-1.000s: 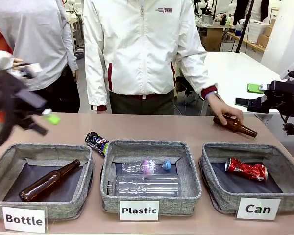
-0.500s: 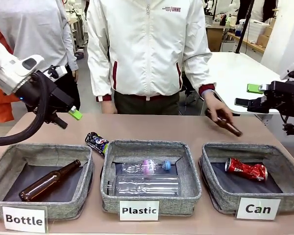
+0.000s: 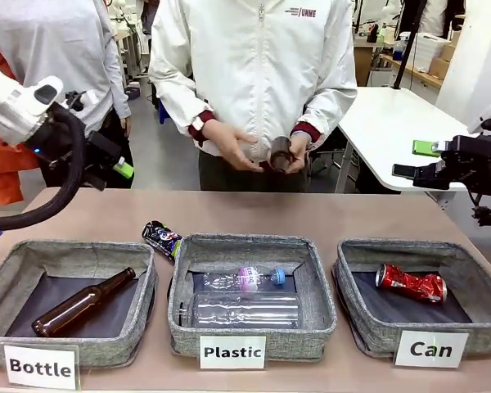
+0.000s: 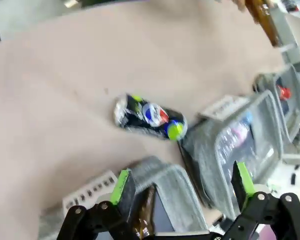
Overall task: Sort the can waste into the basket.
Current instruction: Pick up the can waste from the table and place it in the right Fabric basket.
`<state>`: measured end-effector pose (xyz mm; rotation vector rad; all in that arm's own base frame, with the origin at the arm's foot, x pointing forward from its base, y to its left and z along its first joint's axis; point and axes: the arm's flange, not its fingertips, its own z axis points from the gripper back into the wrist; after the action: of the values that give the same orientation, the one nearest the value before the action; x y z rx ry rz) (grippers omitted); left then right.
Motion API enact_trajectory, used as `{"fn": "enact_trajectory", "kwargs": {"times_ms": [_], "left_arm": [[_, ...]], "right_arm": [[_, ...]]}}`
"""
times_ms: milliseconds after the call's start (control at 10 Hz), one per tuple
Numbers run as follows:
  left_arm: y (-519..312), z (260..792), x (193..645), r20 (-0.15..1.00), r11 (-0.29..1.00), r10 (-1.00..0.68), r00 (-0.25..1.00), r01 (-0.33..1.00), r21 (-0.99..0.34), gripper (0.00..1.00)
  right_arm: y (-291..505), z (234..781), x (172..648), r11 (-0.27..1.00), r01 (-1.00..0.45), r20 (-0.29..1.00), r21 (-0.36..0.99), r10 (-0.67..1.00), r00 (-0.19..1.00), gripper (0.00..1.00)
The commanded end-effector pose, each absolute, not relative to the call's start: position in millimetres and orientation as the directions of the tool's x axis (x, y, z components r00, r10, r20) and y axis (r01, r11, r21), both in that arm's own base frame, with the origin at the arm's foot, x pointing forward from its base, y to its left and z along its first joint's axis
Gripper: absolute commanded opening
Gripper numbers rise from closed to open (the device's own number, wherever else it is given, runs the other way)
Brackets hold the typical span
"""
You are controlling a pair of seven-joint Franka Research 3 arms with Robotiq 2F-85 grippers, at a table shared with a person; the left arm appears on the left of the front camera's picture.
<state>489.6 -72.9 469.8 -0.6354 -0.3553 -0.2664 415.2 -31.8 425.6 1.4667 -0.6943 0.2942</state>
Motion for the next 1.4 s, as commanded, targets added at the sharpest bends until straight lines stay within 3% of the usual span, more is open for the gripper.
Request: {"fn": "enact_trajectory", "kwargs": {"times_ms": [0, 100, 300, 500, 800, 1100, 1300], "left_arm": [[-78, 473, 524, 0.334, 0.728, -0.197, 0.922, 0.366, -0.58, 1.0], [-61, 478, 524, 0.342, 0.725, -0.14, 0.929, 0.331, -0.604, 1.0], [-8, 487, 487, 0.354, 0.574, -0.27, 0.896, 0.444, -0.688, 1.0], [60, 493, 438, 0.412, 0.484, -0.286, 0.865, 0.502, -0.717, 1.0], [144, 483, 374, 0.485, 0.457, -0.103, 0.869, 0.474, -0.753, 1.0], [171, 467, 364, 0.473, 0.465, -0.013, 0.881, 0.424, -0.777, 1.0], [234, 472, 325, 0.506, 0.454, 0.093, 0.857, 0.416, -0.788, 1.0]], "right_arm": [[-35, 429, 416, 0.107, -0.587, 0.595, 0.803, -0.213, 0.775, 1.0], [-35, 429, 416, 0.107, -0.587, 0.595, 0.803, -0.213, 0.775, 1.0], [-35, 429, 416, 0.107, -0.587, 0.595, 0.803, -0.213, 0.775, 1.0], [-35, 429, 416, 0.107, -0.587, 0.595, 0.803, -0.213, 0.775, 1.0], [-35, 429, 416, 0.107, -0.587, 0.595, 0.803, -0.213, 0.775, 1.0], [-35, 429, 416, 0.107, -0.587, 0.595, 0.803, -0.213, 0.775, 1.0], [-35, 429, 416, 0.107, -0.587, 0.595, 0.803, -0.213, 0.775, 1.0]]}}
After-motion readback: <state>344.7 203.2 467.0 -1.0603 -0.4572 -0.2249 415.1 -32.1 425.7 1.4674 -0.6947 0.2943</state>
